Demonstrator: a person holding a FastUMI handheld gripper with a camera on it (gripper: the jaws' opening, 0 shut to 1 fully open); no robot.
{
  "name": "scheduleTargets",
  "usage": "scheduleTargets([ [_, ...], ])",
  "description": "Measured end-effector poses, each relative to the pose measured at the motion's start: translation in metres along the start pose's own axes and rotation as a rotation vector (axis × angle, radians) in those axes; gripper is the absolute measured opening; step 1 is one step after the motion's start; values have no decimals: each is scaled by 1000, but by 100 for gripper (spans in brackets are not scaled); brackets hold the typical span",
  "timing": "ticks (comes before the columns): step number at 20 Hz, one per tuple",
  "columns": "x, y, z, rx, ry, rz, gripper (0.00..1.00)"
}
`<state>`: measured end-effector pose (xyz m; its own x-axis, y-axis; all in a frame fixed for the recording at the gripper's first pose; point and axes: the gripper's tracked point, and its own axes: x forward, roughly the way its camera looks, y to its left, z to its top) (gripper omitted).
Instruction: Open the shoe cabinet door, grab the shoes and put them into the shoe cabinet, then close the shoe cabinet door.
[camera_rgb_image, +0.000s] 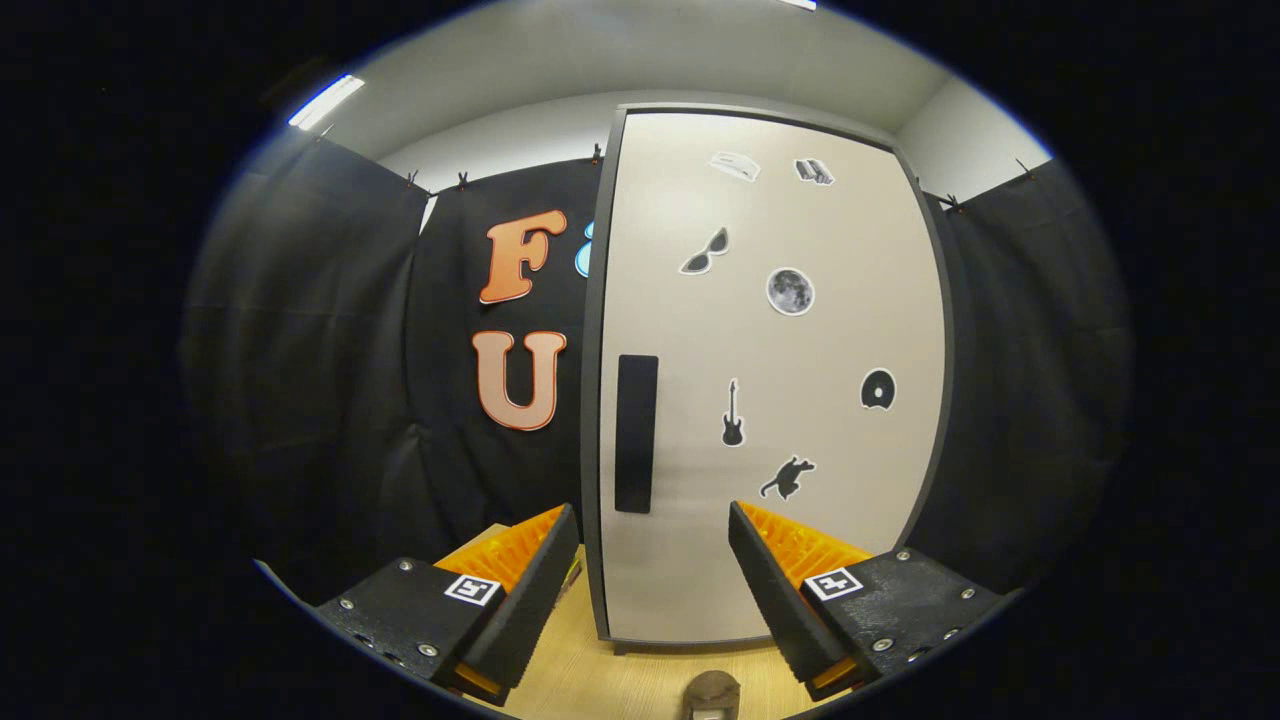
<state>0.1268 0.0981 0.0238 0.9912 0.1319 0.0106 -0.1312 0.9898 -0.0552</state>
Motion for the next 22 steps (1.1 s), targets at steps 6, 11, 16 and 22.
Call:
scheduleTargets([
  [6, 47, 7, 2, 0, 6, -10, 95],
  [11, 74, 6, 4, 16, 10, -24, 95],
  [16, 93, 4, 7, 23, 11, -41, 95],
  [22, 108, 8, 7, 14, 20, -69, 82],
])
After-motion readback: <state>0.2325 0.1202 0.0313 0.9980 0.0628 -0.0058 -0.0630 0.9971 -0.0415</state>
